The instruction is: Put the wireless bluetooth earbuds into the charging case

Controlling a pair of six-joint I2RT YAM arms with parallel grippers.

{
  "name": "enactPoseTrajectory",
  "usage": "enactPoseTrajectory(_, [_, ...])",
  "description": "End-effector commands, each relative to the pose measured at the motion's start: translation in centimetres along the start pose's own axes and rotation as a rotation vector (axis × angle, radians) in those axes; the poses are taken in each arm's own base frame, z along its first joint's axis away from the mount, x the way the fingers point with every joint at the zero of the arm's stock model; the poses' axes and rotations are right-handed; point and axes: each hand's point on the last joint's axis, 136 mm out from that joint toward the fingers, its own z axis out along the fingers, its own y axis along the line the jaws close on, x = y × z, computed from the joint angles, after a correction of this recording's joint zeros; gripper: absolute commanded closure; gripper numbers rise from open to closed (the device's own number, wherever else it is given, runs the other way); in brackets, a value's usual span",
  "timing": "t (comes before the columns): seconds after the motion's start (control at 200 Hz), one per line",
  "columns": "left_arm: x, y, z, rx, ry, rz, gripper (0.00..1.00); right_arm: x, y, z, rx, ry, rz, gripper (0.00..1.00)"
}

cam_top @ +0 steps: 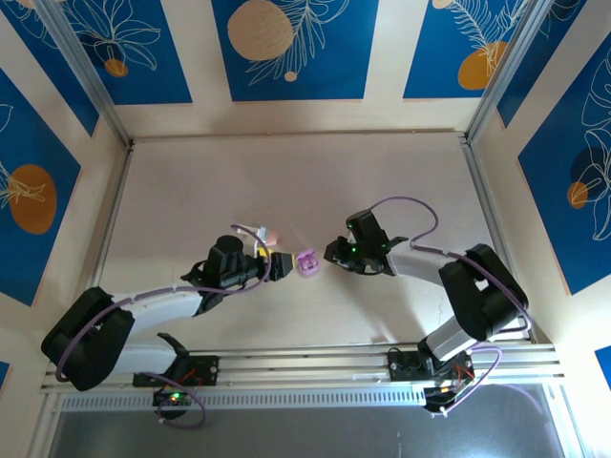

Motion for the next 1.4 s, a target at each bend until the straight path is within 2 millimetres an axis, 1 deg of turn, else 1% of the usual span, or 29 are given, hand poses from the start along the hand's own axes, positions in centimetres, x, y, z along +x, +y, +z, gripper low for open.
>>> enactPoseTrajectory(0.0, [-0.9,-0.7,-0.3,0.011,-0.03,0.04,0.15,-0.5,1.3,0.8,-0.04,0.018,-0.005,0.74])
enactPoseTrajectory(0.19, [-0.9,-0.7,-0.4,0.01,-0.033,0.042,0.15,-0.1,1.0,2.2,-0.031,0.05,0.014,0.77])
enactPoseTrajectory(0.52, [-1.1,-0.7,-0.6,0.008,-0.043,0.047,0.15,1.2,1.1,3.1,-0.015,0.082,0.004,0.77])
enactPoseTrajectory(0.825, [-1.2,-0.8,-0.7,0.009,-0.047,0.05,0.15,2.3,1.4,3.1,-0.006,0.096,-0.004,0.77])
enactPoseTrajectory(1.391, [-1.3,-0.9,-0.9,0.009,-0.053,0.055,0.15,3.5,1.5,2.6,0.012,0.102,-0.015,0.77])
